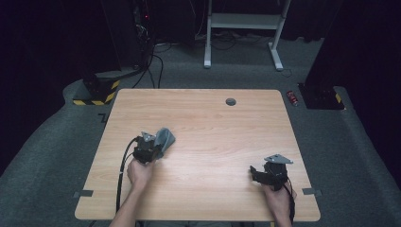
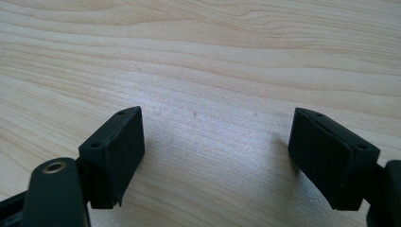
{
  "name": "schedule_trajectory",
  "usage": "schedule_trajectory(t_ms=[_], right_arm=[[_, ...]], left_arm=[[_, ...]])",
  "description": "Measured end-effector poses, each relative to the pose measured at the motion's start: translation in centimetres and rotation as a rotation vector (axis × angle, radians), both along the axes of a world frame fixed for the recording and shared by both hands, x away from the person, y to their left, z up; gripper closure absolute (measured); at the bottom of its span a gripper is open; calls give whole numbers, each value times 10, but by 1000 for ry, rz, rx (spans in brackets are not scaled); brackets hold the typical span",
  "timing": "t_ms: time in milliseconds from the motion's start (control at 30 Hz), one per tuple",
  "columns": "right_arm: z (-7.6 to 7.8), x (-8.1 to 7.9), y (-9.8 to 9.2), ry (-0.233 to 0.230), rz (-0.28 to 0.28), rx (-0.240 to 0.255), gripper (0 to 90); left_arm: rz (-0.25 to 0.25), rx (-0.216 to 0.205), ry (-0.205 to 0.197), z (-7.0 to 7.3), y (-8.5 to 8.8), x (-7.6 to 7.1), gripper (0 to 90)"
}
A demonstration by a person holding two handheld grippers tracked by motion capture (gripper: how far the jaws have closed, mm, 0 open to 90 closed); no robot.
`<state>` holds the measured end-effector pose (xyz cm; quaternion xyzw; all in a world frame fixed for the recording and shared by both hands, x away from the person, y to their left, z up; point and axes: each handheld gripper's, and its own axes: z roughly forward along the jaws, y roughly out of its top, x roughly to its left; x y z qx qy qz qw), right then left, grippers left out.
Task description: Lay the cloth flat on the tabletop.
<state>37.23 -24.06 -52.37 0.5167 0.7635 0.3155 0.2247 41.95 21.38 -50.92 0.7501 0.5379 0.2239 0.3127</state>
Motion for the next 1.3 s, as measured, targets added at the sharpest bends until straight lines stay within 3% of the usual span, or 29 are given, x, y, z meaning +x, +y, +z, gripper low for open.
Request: schedule_trajectory(t_ms=[233,700,900,1300], right_arm=[[0,0,0,0,0,0,190],[0,0,0,0,-1,1,190],[0,0,0,0,-1,1,190],[0,0,0,0,-1,1,190]], left_arm=[[-38,-48,-28,7,-7,-5,842],[-123,-62,-62,24,-25,-13,843],[-167,-100,-65,28,-40,-15,843],[-231,-127,-61,30,-64,-19,842]])
